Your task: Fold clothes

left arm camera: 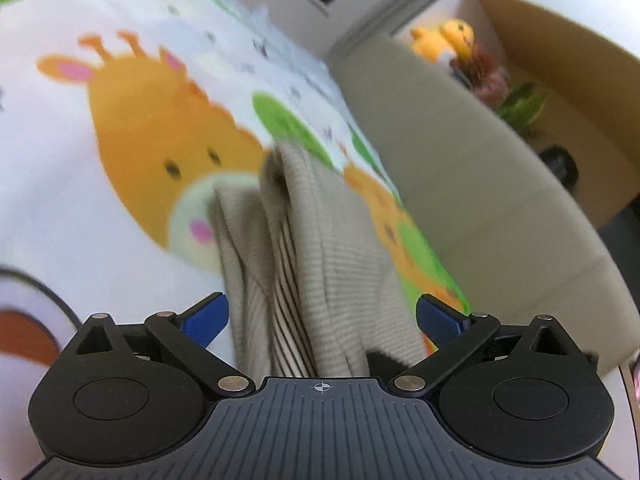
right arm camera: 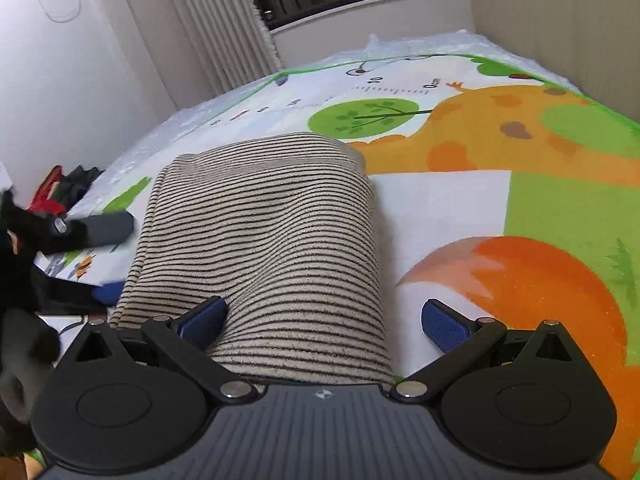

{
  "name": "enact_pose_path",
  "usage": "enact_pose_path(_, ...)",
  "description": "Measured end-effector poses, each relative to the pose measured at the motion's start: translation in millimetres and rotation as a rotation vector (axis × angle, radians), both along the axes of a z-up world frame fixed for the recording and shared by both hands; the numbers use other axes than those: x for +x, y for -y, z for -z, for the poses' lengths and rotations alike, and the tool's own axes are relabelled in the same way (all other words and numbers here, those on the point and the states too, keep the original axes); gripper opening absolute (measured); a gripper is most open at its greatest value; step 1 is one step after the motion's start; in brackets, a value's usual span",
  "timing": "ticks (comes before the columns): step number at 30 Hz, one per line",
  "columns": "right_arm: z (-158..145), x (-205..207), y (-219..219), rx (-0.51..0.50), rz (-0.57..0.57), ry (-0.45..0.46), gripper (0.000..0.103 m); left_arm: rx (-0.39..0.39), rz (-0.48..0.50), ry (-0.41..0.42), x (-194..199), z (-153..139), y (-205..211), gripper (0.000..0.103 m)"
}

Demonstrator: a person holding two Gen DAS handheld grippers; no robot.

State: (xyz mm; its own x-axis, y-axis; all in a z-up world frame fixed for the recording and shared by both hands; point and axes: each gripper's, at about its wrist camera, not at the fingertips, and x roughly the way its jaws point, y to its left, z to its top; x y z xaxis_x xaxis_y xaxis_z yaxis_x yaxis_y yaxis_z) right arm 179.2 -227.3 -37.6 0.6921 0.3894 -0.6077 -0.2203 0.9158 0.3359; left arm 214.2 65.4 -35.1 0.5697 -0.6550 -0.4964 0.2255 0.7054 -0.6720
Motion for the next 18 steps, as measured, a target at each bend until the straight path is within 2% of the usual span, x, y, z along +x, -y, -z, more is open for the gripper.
enact_pose_path(3,2,-2,4,0.018,-0.031,0.008,0.103,0.029,0.034,-0.039,3,10,16,0.102)
enact_pose_path(6,5,-6,8,0.042,-0.043,0.029,0.103,0.099,0.036,-0.029,5,13,27,0.103)
enact_pose_path(9,9,-9,12,0.071,-0.04,0.05,0.103,0.124,0.042,-0.022,4,12,29,0.103)
enact_pose_path(15,13,-12,24,0.166,-0.044,0.053,0.103,0.084,0.038,-0.029,7,17,24,0.103)
enact_pose_path(18,9,-10,36,0.223,-0.067,0.037,0.103,0.014,0.013,-0.066,12,19,16,0.103)
